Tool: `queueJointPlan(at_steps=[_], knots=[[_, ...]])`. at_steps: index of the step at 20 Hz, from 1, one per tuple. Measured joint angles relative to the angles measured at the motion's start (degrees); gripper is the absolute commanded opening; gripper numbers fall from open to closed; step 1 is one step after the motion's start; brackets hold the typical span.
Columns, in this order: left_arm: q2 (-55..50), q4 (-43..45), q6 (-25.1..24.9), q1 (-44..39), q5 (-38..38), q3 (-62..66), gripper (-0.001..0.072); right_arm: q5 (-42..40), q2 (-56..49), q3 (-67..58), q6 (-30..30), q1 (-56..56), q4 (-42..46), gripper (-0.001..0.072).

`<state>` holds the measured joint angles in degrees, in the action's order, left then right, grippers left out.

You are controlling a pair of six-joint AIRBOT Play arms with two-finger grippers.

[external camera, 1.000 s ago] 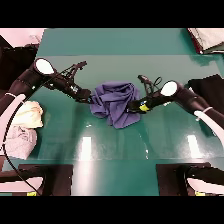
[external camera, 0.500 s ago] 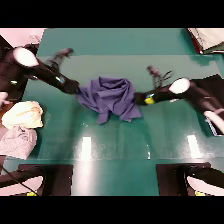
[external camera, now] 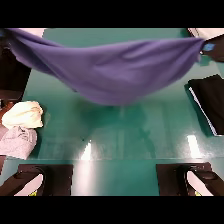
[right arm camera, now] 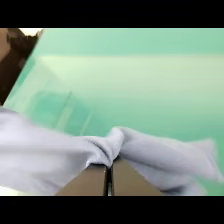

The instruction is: Fold the shirts.

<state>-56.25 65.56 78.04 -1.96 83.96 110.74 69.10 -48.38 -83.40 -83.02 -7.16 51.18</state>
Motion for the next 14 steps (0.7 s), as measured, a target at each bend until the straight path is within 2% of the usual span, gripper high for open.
queueJointPlan(at_steps=[3,6,10,14], knots=[[2.49,-1.27,1.01,0.15,1.84,5.7,0.0032,6.32,0.94,-7.39,0.07,-4.37,-0.02,0.0016],[3.58,-2.8,1.4,0.22,2.62,5.44,0.0032,12.39,-1.75,-13.9,-0.52,-7.72,0.02,0.0016],[3.19,-3.63,1.53,0.22,2.99,-5.2,0.0033,17.29,-9.75,-16.52,-2.05,-6.47,0.31,0.0017],[0.07,-4.04,0.85,0.24,3.08,-21.77,0.0033,17.77,-19.61,-10.69,-2.67,-0.24,1.95,0.0018]])
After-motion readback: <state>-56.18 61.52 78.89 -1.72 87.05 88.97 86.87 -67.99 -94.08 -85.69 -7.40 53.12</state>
